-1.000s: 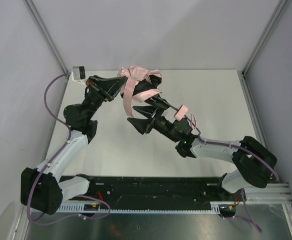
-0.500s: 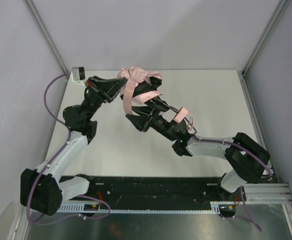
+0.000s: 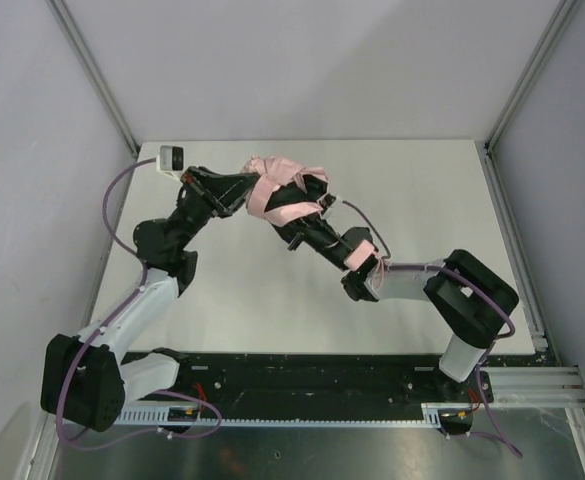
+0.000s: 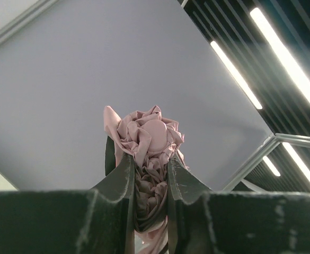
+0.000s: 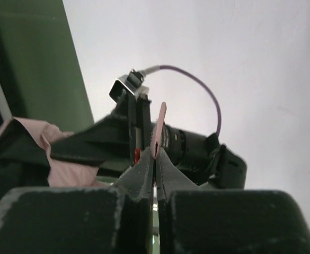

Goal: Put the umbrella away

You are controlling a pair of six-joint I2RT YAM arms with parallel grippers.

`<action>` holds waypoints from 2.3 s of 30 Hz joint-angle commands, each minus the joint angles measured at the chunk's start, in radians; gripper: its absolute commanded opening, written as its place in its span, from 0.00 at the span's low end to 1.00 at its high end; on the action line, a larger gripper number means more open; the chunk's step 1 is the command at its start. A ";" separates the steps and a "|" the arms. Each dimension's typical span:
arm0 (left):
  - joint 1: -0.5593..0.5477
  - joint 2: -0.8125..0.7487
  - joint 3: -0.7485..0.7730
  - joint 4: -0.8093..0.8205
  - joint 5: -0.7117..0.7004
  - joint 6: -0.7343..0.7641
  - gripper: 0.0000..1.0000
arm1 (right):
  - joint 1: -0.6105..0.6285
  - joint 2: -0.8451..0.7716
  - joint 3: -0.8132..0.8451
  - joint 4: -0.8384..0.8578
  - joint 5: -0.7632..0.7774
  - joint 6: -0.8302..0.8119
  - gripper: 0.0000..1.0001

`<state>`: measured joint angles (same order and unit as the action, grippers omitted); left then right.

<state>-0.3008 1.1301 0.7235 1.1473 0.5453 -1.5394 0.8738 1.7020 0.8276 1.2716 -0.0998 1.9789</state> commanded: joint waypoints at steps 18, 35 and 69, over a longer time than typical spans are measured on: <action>-0.009 -0.113 -0.068 -0.663 0.141 0.212 0.00 | -0.383 -0.197 -0.025 0.317 -0.293 -0.486 0.00; -0.062 -0.126 0.111 -1.266 -0.201 0.473 0.00 | -0.242 -0.291 0.058 0.188 -0.470 -0.633 0.00; -0.052 0.042 0.392 -1.331 -0.025 0.344 0.00 | 0.133 -0.420 0.311 -1.153 -0.477 -1.923 0.00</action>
<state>-0.3676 1.1469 1.0256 -0.3531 0.5568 -1.1172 0.8967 1.3048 1.1046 0.0879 -0.2665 0.0330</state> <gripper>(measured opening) 0.222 0.009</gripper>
